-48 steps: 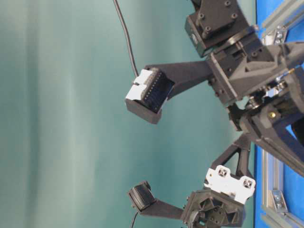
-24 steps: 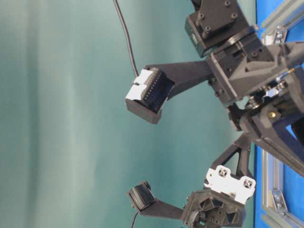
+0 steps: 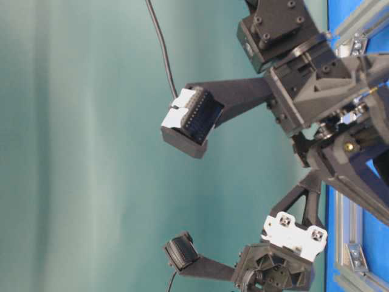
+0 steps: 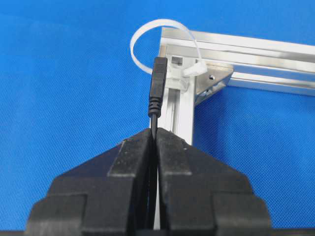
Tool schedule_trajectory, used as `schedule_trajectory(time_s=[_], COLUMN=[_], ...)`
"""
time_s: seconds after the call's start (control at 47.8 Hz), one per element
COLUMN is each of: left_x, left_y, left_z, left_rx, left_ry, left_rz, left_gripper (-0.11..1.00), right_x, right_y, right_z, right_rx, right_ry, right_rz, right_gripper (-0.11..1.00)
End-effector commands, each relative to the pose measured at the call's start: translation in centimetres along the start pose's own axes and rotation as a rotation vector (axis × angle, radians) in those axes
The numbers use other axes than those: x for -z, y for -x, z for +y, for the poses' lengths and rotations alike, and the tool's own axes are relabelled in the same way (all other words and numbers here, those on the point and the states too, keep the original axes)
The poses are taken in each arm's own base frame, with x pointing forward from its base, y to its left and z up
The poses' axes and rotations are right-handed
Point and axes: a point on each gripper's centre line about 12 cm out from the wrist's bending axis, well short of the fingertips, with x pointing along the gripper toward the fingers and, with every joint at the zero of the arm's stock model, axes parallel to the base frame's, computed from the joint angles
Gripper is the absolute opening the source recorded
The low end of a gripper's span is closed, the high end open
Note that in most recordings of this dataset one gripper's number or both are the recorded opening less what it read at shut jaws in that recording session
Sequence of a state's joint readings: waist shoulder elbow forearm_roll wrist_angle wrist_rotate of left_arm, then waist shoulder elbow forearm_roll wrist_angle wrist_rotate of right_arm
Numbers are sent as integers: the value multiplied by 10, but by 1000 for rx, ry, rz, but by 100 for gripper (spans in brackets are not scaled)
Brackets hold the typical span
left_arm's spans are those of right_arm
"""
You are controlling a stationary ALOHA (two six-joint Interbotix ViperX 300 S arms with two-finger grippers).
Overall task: Insert the wire through the string loop located on the left side.
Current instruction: 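Push the USB plug through the white loop with the right gripper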
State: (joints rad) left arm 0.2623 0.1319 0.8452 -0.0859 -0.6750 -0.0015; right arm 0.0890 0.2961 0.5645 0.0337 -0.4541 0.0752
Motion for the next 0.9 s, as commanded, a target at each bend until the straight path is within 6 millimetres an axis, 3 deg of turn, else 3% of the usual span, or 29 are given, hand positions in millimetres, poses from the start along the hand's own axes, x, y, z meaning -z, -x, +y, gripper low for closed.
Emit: schedule_trajectory(time_s=[0.0, 0.523, 0.879], left_x=[-13, -13, -13], left_y=[3, 3, 3], left_z=[-2, -2, -2], left_rx=[8, 8, 8], left_ry=[-1, -1, 0], left_rz=[-40, -40, -40], left_gripper=[0, 0, 0], right_x=[-10, -12, -24], right_y=[2, 1, -18], right_z=[2, 2, 4], right_rx=[-5, -5, -9], right_ry=[0, 0, -1], right_rz=[-26, -32, -61], right_gripper=[0, 0, 0])
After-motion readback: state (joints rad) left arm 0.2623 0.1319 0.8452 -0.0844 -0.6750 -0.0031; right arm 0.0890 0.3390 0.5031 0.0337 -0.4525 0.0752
